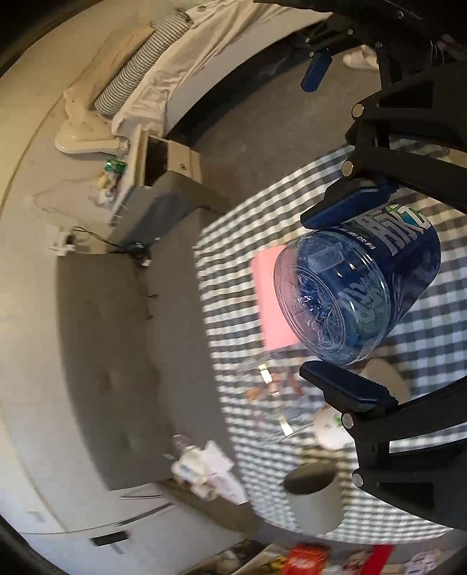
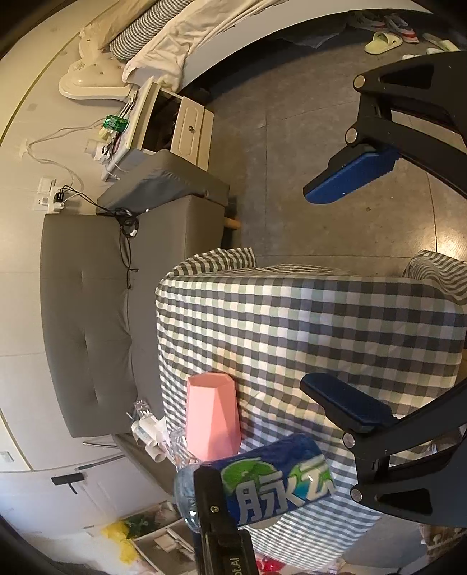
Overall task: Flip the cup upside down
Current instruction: 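Carry the bottle with the left tool and lower it upright onto the tablecloth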
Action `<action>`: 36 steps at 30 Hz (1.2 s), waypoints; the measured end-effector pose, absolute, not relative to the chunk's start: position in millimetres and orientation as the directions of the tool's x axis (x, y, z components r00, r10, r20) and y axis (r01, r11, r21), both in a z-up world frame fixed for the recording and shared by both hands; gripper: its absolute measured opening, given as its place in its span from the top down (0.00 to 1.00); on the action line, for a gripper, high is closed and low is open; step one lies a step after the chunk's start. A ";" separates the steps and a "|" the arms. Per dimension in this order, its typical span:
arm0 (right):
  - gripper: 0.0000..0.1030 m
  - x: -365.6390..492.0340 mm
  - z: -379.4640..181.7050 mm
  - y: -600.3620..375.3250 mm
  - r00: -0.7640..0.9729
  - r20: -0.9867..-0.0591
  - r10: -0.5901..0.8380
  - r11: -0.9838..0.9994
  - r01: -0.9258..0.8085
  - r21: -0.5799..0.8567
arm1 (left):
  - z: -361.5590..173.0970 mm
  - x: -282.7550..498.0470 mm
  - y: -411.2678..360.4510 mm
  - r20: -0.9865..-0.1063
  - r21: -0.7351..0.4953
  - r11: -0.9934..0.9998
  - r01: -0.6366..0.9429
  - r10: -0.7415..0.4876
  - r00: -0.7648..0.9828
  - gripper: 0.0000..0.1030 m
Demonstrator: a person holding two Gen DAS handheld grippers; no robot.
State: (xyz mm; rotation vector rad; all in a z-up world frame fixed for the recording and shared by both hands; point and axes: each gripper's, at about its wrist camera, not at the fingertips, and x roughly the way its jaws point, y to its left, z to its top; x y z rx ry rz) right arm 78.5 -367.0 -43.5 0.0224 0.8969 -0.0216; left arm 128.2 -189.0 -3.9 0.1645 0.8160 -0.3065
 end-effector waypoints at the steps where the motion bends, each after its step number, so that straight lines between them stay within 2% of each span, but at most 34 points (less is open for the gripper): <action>1: 0.07 78.0 -43.1 -365.8 0.627 -0.779 -0.009 1.000 0.027 0.010 | -3.0 126.2 -190.2 -0.718 0.041 0.941 0.336 -0.206 0.664 0.25; 8: 0.07 79.7 -47.3 -362.5 0.621 -0.783 -0.006 1.000 0.028 0.014 | -15.4 118.3 -193.1 -0.640 0.115 0.918 0.380 -0.224 0.735 0.25; 12: 0.07 80.0 -52.3 -360.5 0.615 -0.788 -0.003 1.000 0.026 0.016 | -30.0 110.3 -203.1 -0.604 0.207 0.897 0.390 -0.196 0.773 0.25; 21: 0.07 81.3 -54.5 -361.8 0.609 -0.793 0.001 1.000 0.018 0.016 | -44.0 90.0 -207.9 -0.585 0.242 0.874 0.421 -0.215 0.782 0.24; 24: 0.07 78.3 -51.8 -362.1 0.613 -0.790 -0.001 1.000 0.020 0.015 | -45.2 89.4 -204.8 -0.618 0.188 0.880 0.437 -0.239 0.749 0.21; 26: 0.07 75.6 -49.1 -362.9 0.616 -0.788 -0.003 1.000 0.023 0.014 | -45.6 90.2 -203.3 -0.631 0.173 0.885 0.432 -0.237 0.738 0.15; 36: 0.07 58.4 -23.1 -357.2 0.642 -0.767 -0.004 1.000 0.017 0.008 | -22.3 78.8 -184.4 -0.640 -0.020 0.895 0.446 -0.354 0.682 0.10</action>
